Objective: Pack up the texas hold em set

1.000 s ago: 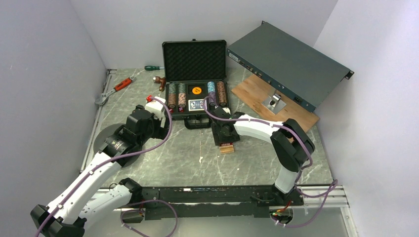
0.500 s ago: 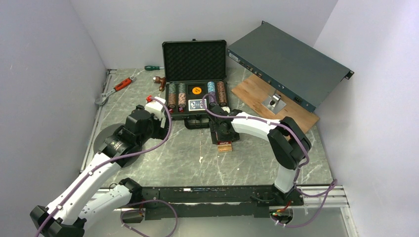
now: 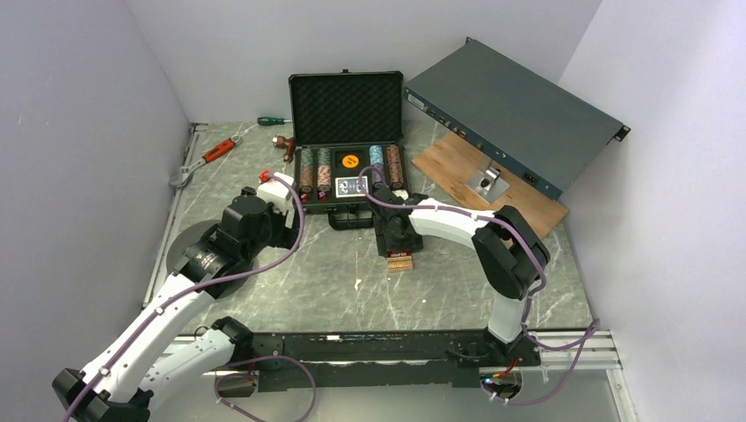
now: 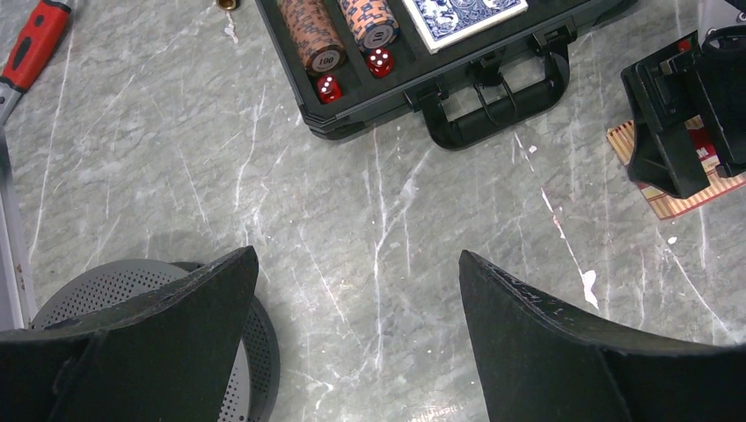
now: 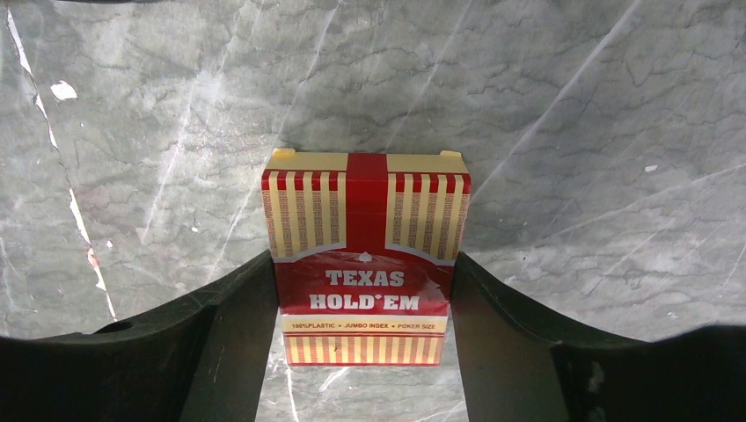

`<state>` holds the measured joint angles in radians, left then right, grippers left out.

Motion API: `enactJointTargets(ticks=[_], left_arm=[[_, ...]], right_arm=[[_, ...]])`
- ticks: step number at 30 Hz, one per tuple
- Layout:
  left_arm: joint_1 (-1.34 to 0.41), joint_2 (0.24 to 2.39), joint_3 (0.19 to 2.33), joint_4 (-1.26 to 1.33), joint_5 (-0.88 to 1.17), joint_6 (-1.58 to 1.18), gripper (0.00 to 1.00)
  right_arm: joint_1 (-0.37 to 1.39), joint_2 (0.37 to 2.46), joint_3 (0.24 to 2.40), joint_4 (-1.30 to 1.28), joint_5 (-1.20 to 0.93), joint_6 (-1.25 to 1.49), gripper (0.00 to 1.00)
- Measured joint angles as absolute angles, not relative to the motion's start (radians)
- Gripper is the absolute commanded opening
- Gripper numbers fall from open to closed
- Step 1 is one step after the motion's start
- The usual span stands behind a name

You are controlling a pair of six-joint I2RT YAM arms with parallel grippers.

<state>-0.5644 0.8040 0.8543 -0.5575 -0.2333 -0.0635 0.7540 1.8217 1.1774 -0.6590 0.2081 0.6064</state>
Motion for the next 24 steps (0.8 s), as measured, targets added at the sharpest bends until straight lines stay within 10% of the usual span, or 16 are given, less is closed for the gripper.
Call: enactJointTargets(ticks=[13, 24], left_arm=[[-0.564, 0.772, 0.854, -0.558, -0.234, -0.064, 0.91], [-0.564, 0.756, 0.854, -0.558, -0.234, -0.064, 0.9]], right_arm=[[0.758, 1.823, 1.251, -0.709, 0.209, 0.622, 0.0], [0.76, 1.784, 1.409, -0.78, 0.237, 0.659, 0.0]])
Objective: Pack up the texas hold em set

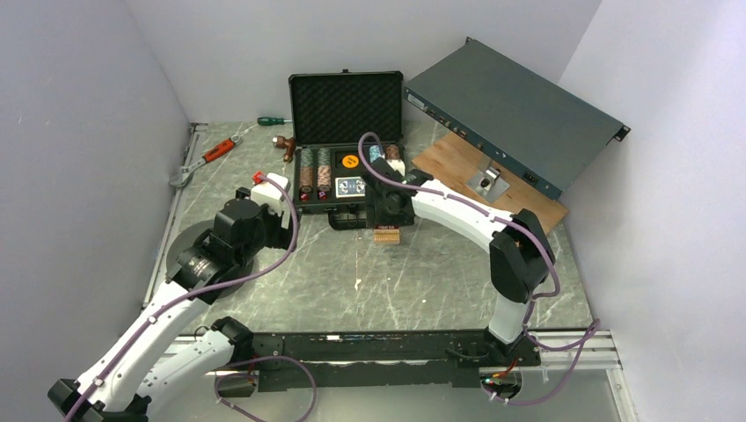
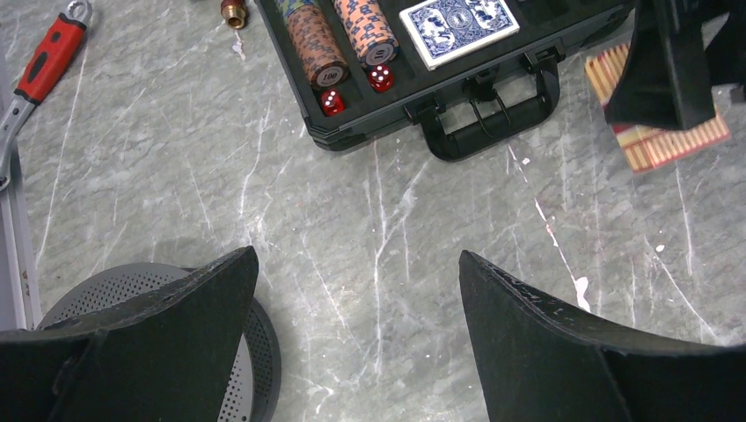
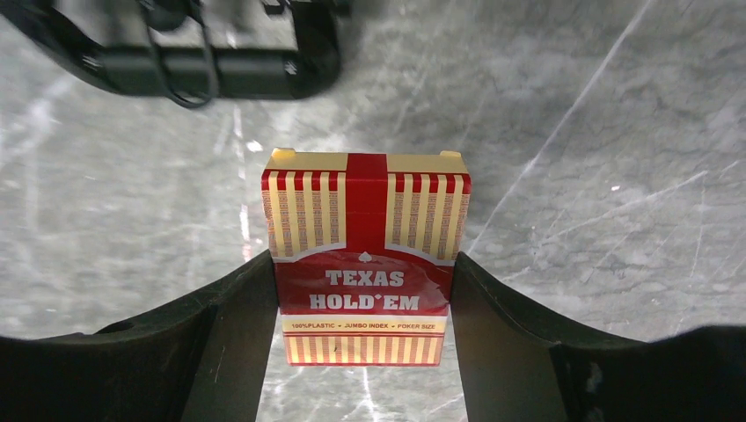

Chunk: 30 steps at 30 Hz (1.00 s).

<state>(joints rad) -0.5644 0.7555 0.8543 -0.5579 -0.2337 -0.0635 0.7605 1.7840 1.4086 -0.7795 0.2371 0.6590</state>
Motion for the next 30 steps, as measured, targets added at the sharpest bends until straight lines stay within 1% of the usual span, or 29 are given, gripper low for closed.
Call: enactJointTargets(ticks=[7, 13, 23, 30], left_arm=[[-0.564, 0.742, 0.854, -0.558, -0.242, -0.064, 0.9], [-0.564, 0.699, 0.854, -0.558, -0.271, -0.064, 0.9], [-0.564, 0.652, 0.854, -0.558, -0.316, -0.067, 0.89], [-0.564, 0.648, 0.854, -0.558, -0.324, -0.067, 0.89]], right_arm=[[0.761, 1.797, 1.612, -0.817, 0.271, 0.69, 0.0], [0.76, 1.853, 1.758, -0.847, 0.324, 0.753, 0.0], [0.752, 2.105, 2.116, -0.965, 0.391, 0.973, 0.0], [0.729, 2.138, 2.128, -0.955, 0.413, 1.189, 0.0]])
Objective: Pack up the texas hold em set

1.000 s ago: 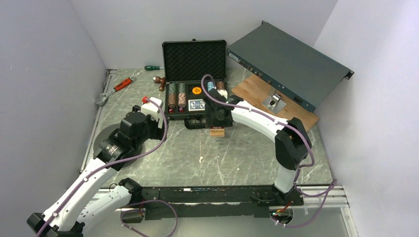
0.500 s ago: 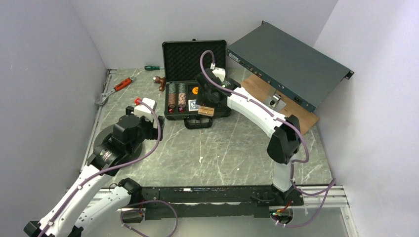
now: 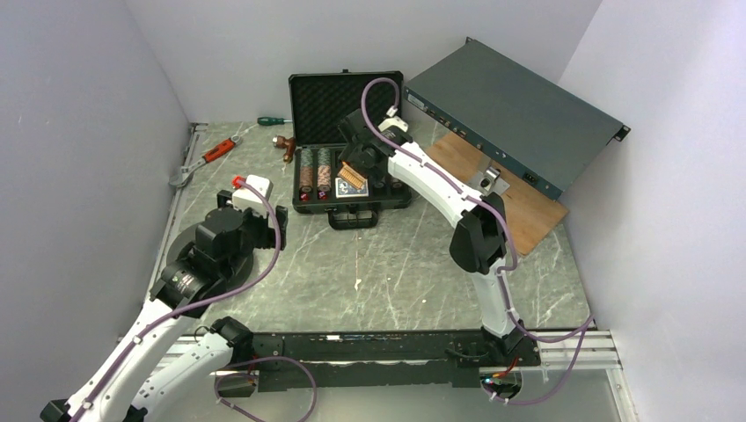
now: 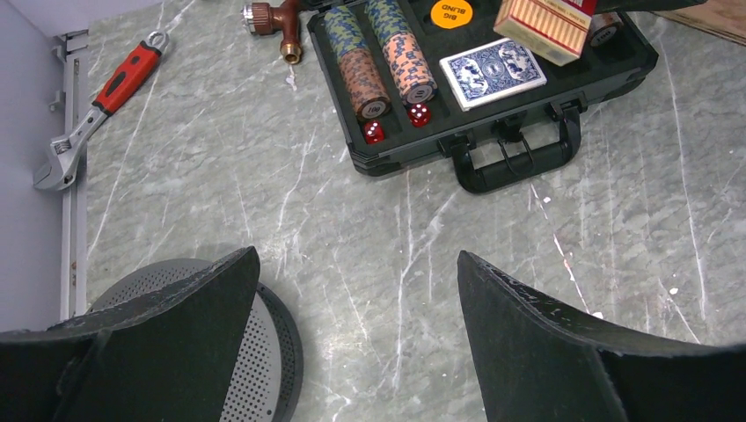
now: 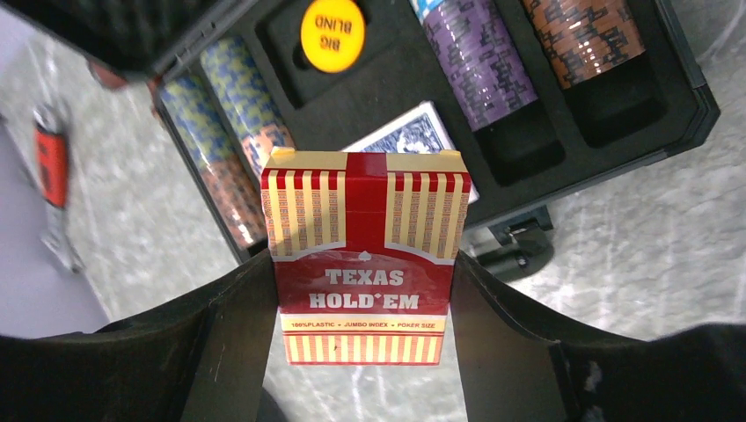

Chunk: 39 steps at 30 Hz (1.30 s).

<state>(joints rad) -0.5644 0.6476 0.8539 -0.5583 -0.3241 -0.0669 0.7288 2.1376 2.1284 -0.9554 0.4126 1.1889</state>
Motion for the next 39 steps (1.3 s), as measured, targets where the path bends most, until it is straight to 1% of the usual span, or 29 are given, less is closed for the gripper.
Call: enactJointTargets(ticks=[10, 17, 21, 28, 32, 39], left_arm=[[-0.564, 0.638, 0.852, -0.558, -0.331, -0.067, 0.89], [-0.564, 0.638, 0.852, -0.558, -0.331, -0.067, 0.89], [-0.564, 0.638, 0.852, -0.558, -0.331, -0.067, 0.89], [-0.564, 0.638, 0.851, -0.558, -0.331, -0.067, 0.89], [-0.564, 0.638, 0.851, -0.558, -0.331, -0.067, 0.89], [-0.564, 0.638, 0.85, -0.558, -0.331, -0.067, 0.89]], right_arm=[[0.721, 2.157, 2.128, -0.837, 0.459, 1.439, 0.0], [0.726, 2.257, 2.149, -0.77, 0.477, 1.579, 0.0], [0.739, 2.305, 2.149, -0.748, 0.538, 1.648, 0.0], [0.763, 2.334, 2.176, -0.732, 0.658, 1.743, 0.0], [0.766, 2.357, 2.208, -0.72, 0.691, 1.787, 0.0], [0.758, 2.414, 2.209, -0.626, 0.733, 1.826, 0.0]])
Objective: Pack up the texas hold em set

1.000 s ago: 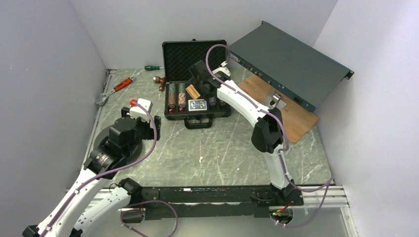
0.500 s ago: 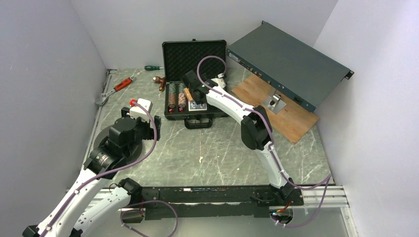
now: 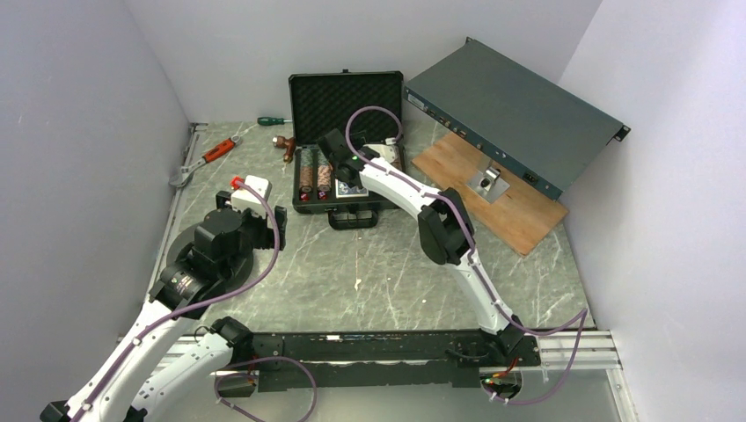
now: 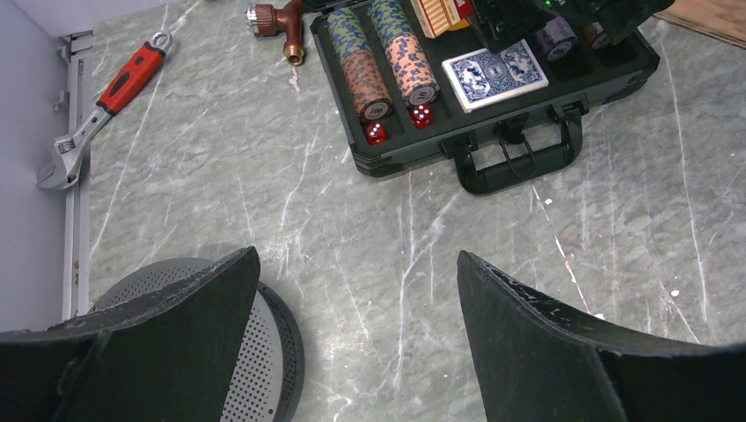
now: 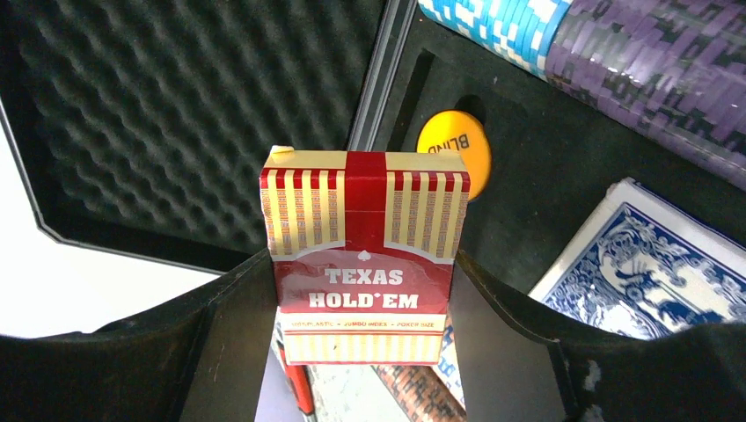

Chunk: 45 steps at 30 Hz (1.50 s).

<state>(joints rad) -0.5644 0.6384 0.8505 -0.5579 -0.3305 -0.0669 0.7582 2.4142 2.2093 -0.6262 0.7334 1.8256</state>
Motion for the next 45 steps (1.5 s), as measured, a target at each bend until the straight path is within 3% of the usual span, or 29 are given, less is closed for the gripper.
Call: enactJointTargets(ticks=[45], left_arm=[[-0.564, 0.639, 0.846, -0.558, -0.33, -0.067, 0.89]], right_arm=[[0.704, 2.505, 2.223, -0.545, 0.672, 1.901, 0.0]])
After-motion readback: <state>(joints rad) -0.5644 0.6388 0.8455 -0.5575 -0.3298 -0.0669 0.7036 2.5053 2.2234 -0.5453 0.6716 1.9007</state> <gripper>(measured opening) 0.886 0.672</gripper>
